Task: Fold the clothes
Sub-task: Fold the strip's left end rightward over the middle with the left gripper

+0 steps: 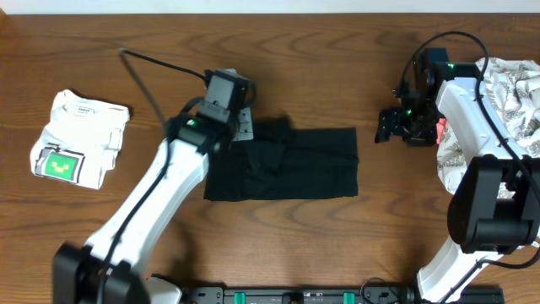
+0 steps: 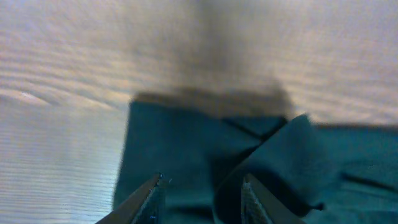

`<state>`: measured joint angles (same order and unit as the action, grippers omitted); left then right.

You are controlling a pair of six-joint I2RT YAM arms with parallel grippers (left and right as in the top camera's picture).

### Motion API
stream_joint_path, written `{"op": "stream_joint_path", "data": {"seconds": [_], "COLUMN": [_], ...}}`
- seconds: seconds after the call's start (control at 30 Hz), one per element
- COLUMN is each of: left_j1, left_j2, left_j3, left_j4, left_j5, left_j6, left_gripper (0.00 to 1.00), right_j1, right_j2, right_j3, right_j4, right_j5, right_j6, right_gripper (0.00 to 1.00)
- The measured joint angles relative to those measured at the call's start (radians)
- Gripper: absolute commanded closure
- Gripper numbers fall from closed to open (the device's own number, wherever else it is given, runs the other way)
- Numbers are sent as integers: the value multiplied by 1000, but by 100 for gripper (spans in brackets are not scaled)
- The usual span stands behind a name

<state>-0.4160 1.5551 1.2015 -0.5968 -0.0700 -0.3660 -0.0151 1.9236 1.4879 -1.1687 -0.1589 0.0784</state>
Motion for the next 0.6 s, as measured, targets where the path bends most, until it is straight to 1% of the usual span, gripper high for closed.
{"op": "stream_joint_path", "data": {"seconds": [0.1,0.27,0.37,0.6], "left_j1": [0,-14,-50,-160], "left_j2": [85,245,311,321], "left_j3": [0,0,0,-1], "left_j4": [3,29,53,89], "left_j5": [45,193,286,371], "left_j6": [-5,-24,-27,-34], "left_gripper": [60,69,70,69], "right_j1": [0,0,0,0], "right_j2": [0,0,0,0], "right_j3": [0,0,0,0], "right_j4": [-7,-13,-13,-13], "right_j5": [0,0,0,0], "right_j6": [0,0,0,0], "right_gripper": [24,24,24,24]}}
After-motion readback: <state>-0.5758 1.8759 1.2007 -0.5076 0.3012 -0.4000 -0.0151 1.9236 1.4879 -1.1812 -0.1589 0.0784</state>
